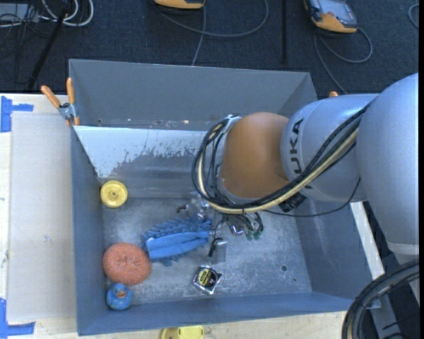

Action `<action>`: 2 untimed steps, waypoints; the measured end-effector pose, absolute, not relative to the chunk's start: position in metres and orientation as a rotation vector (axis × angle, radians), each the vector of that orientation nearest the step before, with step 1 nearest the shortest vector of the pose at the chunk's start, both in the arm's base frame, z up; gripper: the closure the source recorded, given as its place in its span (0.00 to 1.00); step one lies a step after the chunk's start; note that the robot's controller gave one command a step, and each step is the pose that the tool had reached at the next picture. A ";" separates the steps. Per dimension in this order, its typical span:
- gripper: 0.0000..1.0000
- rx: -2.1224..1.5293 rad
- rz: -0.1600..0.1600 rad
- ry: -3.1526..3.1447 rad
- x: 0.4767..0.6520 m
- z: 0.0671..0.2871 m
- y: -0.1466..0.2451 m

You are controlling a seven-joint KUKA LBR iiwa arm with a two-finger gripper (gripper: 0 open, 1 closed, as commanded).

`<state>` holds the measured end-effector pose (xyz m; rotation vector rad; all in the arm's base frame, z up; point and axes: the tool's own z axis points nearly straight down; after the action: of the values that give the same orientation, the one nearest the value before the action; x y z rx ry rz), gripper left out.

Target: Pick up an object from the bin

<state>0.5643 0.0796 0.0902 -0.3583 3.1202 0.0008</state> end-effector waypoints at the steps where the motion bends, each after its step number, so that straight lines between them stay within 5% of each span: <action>1: 1.00 -0.203 0.006 3.122 0.564 0.074 0.108; 2: 1.00 -0.203 0.006 3.122 0.564 0.074 0.108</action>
Offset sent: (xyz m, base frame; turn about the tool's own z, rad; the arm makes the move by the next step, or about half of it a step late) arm 0.0000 0.0000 0.0000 0.0000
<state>0.5637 0.1081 0.0739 -0.2028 3.1219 0.0065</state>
